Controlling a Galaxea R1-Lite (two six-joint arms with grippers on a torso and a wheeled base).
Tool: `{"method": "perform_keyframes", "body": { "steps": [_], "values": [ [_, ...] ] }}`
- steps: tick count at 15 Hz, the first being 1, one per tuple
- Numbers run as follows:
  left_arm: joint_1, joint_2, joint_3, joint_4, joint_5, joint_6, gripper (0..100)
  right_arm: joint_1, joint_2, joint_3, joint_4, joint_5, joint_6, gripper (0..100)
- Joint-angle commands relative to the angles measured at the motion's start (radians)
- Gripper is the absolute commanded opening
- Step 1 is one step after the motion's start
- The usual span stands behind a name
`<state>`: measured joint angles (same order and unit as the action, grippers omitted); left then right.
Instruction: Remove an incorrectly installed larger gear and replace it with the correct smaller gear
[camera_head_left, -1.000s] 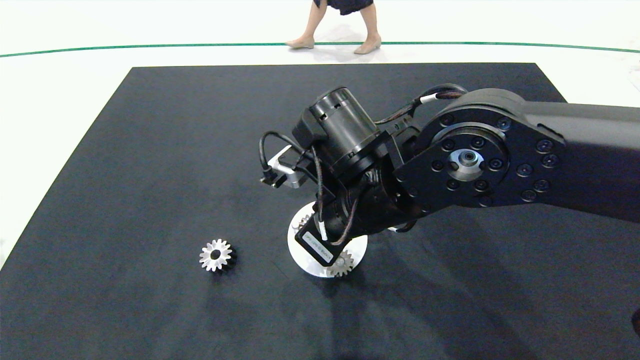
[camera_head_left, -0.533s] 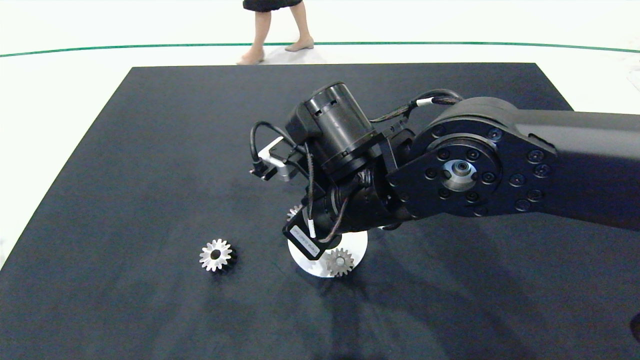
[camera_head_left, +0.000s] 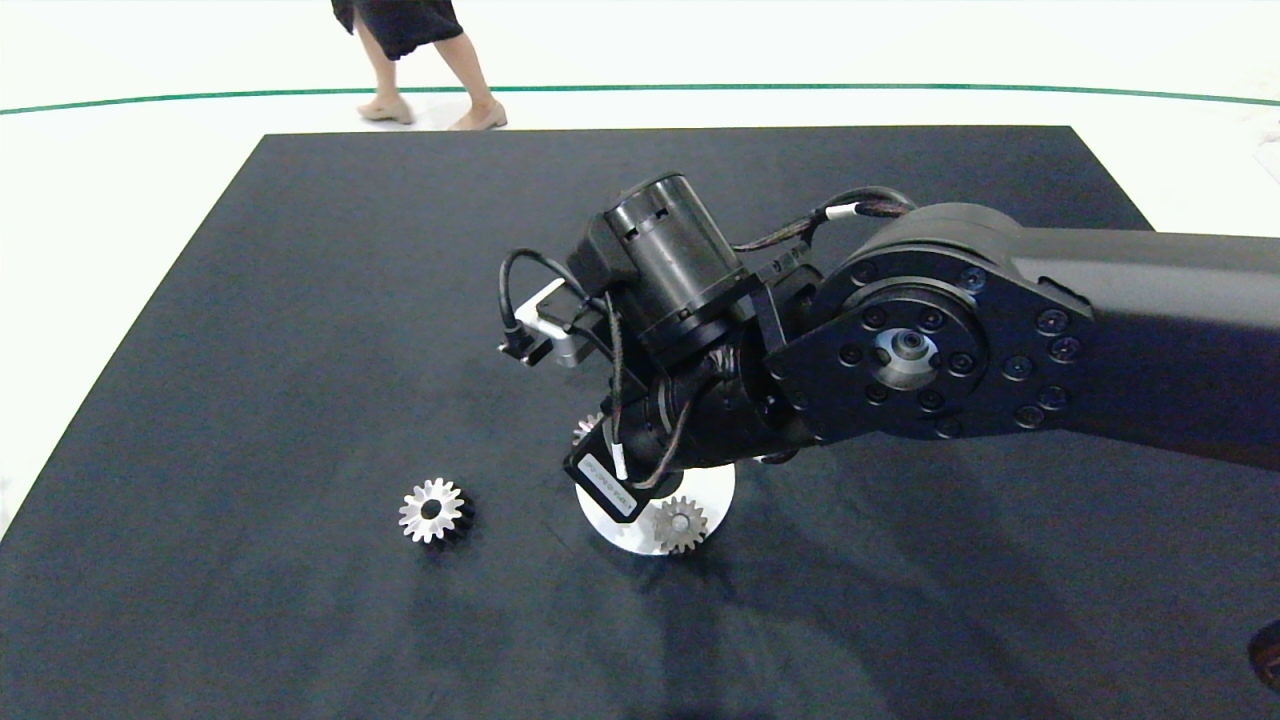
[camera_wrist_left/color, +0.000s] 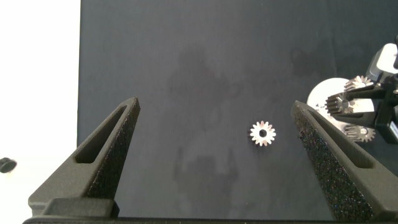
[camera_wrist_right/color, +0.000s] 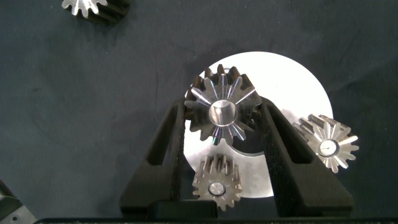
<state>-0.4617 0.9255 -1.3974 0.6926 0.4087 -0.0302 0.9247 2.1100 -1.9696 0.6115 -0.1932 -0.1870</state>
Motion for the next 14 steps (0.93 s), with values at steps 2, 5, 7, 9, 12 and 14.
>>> {"method": "perform_keyframes", "body": {
  "steps": [2, 5, 7, 9, 12, 14],
  "values": [
    [0.000, -0.001, 0.000, 0.005, 0.002, 0.000, 100, -0.007, 0.018, -0.005, -0.010, -0.002, 0.001, 34],
    [0.000, -0.001, 0.000, 0.004, 0.002, 0.000, 100, -0.009, 0.021, -0.005, -0.010, -0.003, 0.001, 34],
    [0.000, -0.001, 0.000, 0.004, 0.002, 0.000, 100, -0.009, 0.030, -0.005, -0.012, -0.003, 0.001, 34],
    [0.000, -0.001, 0.000, 0.004, 0.002, 0.000, 100, -0.010, 0.041, -0.005, -0.030, -0.005, 0.001, 34],
    [0.000, -0.001, 0.000, 0.004, 0.002, 0.000, 100, -0.009, 0.047, -0.005, -0.041, -0.008, 0.001, 34],
    [0.000, -0.001, 0.000, 0.004, 0.002, 0.000, 100, -0.010, 0.047, -0.005, -0.041, -0.009, 0.001, 34]
  ]
}}
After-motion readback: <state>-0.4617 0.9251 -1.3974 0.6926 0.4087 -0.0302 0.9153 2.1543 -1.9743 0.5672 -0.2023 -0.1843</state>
